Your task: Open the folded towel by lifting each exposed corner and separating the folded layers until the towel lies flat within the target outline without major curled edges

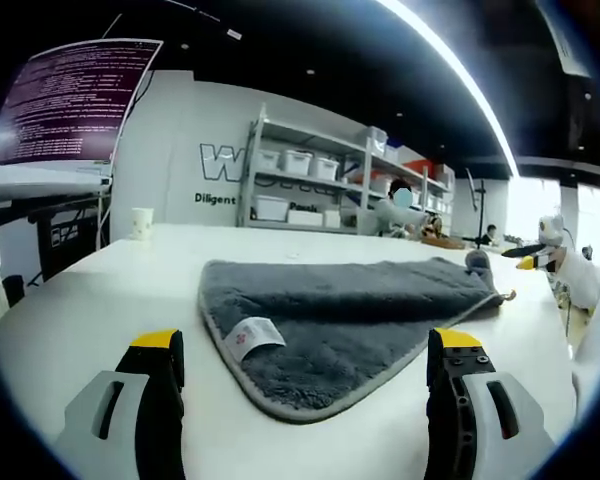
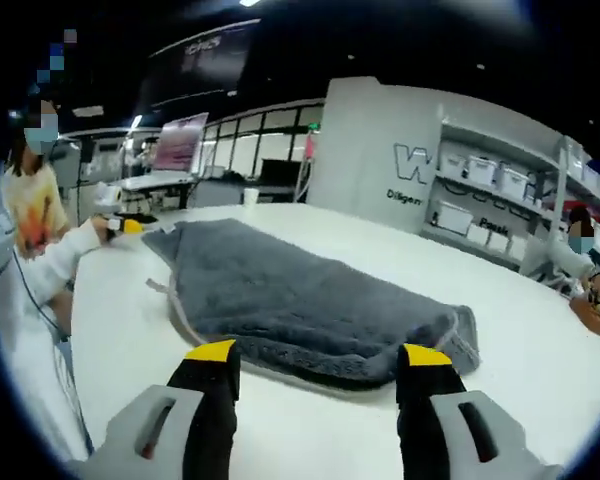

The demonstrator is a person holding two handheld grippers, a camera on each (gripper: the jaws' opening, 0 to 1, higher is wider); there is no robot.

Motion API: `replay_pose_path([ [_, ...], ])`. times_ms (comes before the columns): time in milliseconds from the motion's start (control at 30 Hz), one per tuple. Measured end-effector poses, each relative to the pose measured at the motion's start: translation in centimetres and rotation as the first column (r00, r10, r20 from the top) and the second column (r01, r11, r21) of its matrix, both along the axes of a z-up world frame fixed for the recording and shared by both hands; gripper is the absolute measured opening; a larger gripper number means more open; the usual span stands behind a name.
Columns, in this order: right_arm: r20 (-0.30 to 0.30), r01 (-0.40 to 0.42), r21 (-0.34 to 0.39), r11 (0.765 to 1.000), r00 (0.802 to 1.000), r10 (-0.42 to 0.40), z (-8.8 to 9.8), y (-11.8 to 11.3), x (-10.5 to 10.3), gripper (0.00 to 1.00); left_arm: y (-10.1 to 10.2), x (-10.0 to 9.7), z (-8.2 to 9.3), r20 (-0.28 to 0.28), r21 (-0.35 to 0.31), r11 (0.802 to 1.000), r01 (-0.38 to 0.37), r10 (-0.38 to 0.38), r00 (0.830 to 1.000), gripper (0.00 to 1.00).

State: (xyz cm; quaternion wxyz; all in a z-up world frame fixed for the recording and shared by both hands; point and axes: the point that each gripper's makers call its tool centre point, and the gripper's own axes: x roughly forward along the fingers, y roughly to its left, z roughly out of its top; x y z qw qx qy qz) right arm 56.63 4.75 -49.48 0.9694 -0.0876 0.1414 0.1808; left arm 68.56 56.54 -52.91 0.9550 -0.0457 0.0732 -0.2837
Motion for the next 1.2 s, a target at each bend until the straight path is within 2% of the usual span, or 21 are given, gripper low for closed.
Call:
replay_pose_path([
  [133,0.032,0.132,0.031,0.991,0.991,-0.133,-0.6,-3.2,0.2,0.78,0.0,0.1,0.1,0.001,-0.003,1.000,0.005,-0.005,1.000,0.99],
  [333,0.004,0.184,0.045,0.982,0.983,-0.184,-2.8,-4.5,-0.1,0.89,0.3,0.0,0.0,-0.001,0.001,1.000,-0.014,0.014,1.000,0.99],
  [467,0.010,0.180,0.067,0.981,0.983,-0.181,-2.9,-4.4,-0.5,0.93,0.7,0.0,0.1,0.005,-0.009,0.999,-0.031,0.031,1.000,0.99],
  [600,0.024,0.186,0.057,0.981,0.982,-0.188,-2.8,-4.8,-0.7,0.99,0.6,0.1,-0.1,-0.001,0.002,1.000,-0.030,0.030,1.000,0.99],
  [700,0.029,0.166,0.080,0.983,0.985,-0.169,-2.8,-4.6,-0.9,0.99,0.4,0.2,-0.8,-0.029,0.028,0.999,-0.023,0.024,0.999,0.99],
  [800,0.021,0.136,0.109,0.985,0.990,-0.139,-3.0,-4.0,-1.1,0.99,0.4,0.2,-0.8,-0.031,0.038,0.999,-0.021,0.022,0.999,0.99],
  [967,0.044,0.093,0.100,0.991,0.994,-0.097,-2.8,-3.1,-1.6,0.99,0.4,-0.1,-1.2,-0.043,0.047,0.998,-0.039,0.041,0.998,0.97],
  [1200,0.088,0.061,0.166,0.984,0.993,-0.076,-1.7,-2.9,-2.4,0.99,0.0,-1.0,-1.4,-0.046,0.062,0.996,-0.067,0.070,0.996,0.91],
])
